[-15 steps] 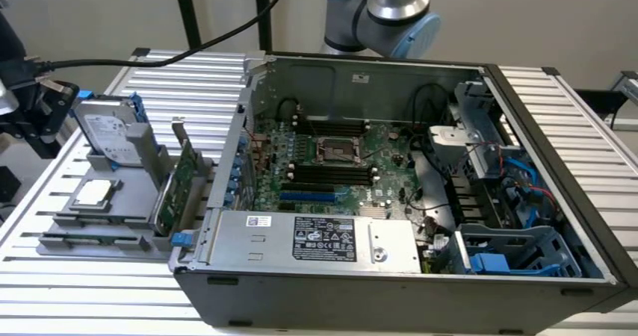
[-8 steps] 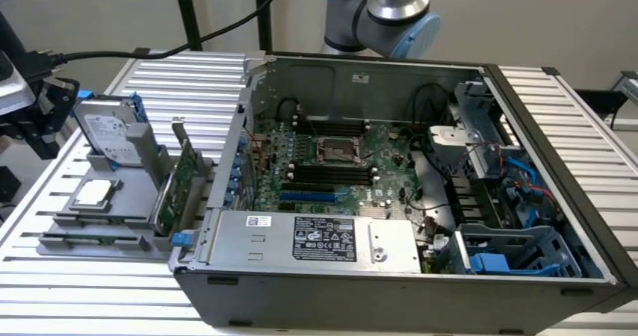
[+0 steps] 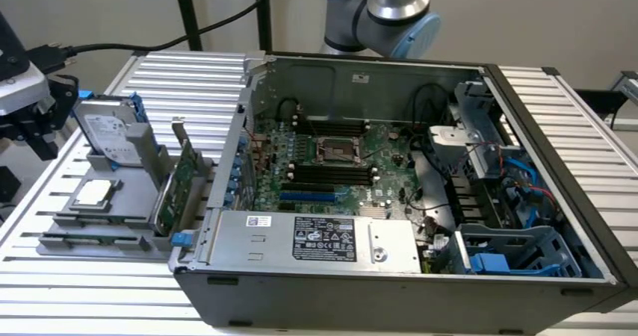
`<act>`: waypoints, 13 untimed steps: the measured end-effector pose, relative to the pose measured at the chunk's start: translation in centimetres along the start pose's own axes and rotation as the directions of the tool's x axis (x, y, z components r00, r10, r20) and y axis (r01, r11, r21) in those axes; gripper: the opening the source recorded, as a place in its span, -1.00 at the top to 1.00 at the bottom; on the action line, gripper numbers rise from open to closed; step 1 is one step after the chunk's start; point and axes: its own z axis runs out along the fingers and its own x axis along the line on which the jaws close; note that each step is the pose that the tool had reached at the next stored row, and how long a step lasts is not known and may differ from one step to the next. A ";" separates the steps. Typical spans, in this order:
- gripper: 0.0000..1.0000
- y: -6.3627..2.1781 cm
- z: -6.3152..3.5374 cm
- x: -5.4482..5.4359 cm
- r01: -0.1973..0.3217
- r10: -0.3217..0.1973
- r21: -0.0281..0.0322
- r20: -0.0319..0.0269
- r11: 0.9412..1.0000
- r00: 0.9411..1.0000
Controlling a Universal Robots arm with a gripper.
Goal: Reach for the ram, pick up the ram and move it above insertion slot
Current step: 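Pick up the ram and move it above insertion slot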
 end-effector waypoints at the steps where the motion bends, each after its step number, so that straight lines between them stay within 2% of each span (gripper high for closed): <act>1: 0.79 0.00 0.00 0.0 0.018 -0.018 0.000 -0.001 1.000 1.000; 4: 0.79 0.00 0.02 0.0 0.072 -0.072 0.001 -0.003 0.997 0.997; 7: 0.79 0.00 0.03 0.0 0.126 -0.126 0.002 -0.005 0.992 0.992; 10: 0.79 0.00 0.05 0.0 0.180 -0.180 0.002 -0.007 0.984 0.984; 13: 0.79 0.00 0.06 0.0 0.234 -0.234 0.002 -0.009 0.972 0.972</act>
